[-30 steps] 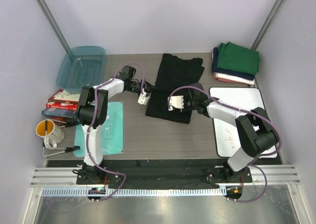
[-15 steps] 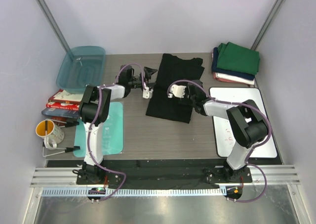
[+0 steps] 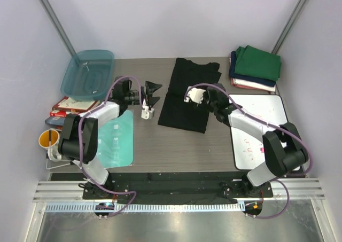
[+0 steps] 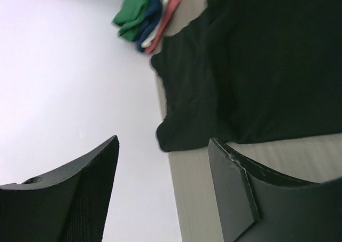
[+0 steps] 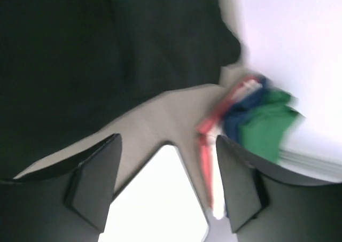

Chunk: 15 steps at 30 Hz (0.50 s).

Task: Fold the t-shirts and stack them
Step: Fold the folded rectangular tshirt in 1/3 of the way, then grab one side of the 2/3 rectangular tshirt with both arms

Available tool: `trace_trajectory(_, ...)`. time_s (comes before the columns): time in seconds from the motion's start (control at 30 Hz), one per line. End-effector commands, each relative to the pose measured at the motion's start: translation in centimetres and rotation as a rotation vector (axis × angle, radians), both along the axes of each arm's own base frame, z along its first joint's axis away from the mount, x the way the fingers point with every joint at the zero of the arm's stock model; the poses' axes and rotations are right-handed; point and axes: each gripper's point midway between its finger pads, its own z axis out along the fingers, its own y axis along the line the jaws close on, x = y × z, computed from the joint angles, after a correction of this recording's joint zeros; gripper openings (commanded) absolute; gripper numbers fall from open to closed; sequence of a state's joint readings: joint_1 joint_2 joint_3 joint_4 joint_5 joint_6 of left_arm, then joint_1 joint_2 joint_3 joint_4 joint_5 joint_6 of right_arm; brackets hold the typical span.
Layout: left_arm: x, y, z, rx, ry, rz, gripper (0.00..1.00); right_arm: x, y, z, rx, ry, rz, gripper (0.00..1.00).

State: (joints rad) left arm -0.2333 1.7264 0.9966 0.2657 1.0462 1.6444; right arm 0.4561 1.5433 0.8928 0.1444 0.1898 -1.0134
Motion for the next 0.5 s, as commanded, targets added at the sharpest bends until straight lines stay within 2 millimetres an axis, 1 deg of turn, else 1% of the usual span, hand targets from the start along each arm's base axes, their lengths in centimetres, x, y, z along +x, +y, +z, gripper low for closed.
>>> trace_trajectory(0.0, -8.6, 0.9, -4.3, 0.132, 0.251, -0.177, 0.68, -8.6, 5.4, -1.5, 0.096, 0.325, 0.308, 0.74)
trace_trajectory(0.03, -9.3, 1.0, -4.5, 0.166, 0.173, -0.232, 0.68, -10.4, 5.3, -3.4, 0.068, 0.374, 0.334, 0.75)
trace_trajectory(0.07, -10.5, 1.2, -5.6, 0.196, 0.185, -0.274, 0.69, -11.5, 6.0, -3.9, 0.059, 0.387, 0.380, 0.77)
trace_trajectory(0.1, -12.3, 1.6, -6.8, 0.223, 0.234, -0.312, 0.69, -13.0, 6.5, -4.7, 0.051, 0.408, 0.419, 0.78)
trace_trajectory(0.13, -12.9, 1.7, -7.4, 0.244, 0.185, -0.355, 0.70, -13.8, 6.8, -5.1, 0.042, 0.424, 0.448, 0.80)
trace_trajectory(0.17, -13.4, 1.7, -8.5, 0.247, 0.205, -0.372, 0.70, -14.5, 7.3, -5.5, 0.047, 0.440, 0.472, 0.80)
trace_trajectory(0.23, -14.0, 1.6, -9.6, 0.248, 0.189, -0.399, 0.71, -15.7, 7.9, -6.5, 0.036, 0.483, 0.494, 0.80)
trace_trajectory(0.33, -13.7, 1.0, -11.1, 0.255, 0.188, -0.397, 0.71, -16.1, 8.4, -7.6, 0.039, 0.520, 0.488, 0.80)
trace_trajectory(0.4, -13.4, 0.5, -11.6, 0.255, 0.189, -0.381, 0.70, -16.0, 7.9, -8.5, 0.031, 0.522, 0.449, 0.79)
trace_trajectory(0.43, -12.8, -0.1, -11.5, 0.251, 0.154, -0.378, 0.70, -15.5, 8.1, -8.5, 0.041, 0.496, 0.439, 0.80)
trace_trajectory(0.47, -12.6, -0.3, -11.7, 0.256, 0.179, -0.361, 0.70, -15.4, 8.0, -8.8, 0.033, 0.492, 0.435, 0.80)
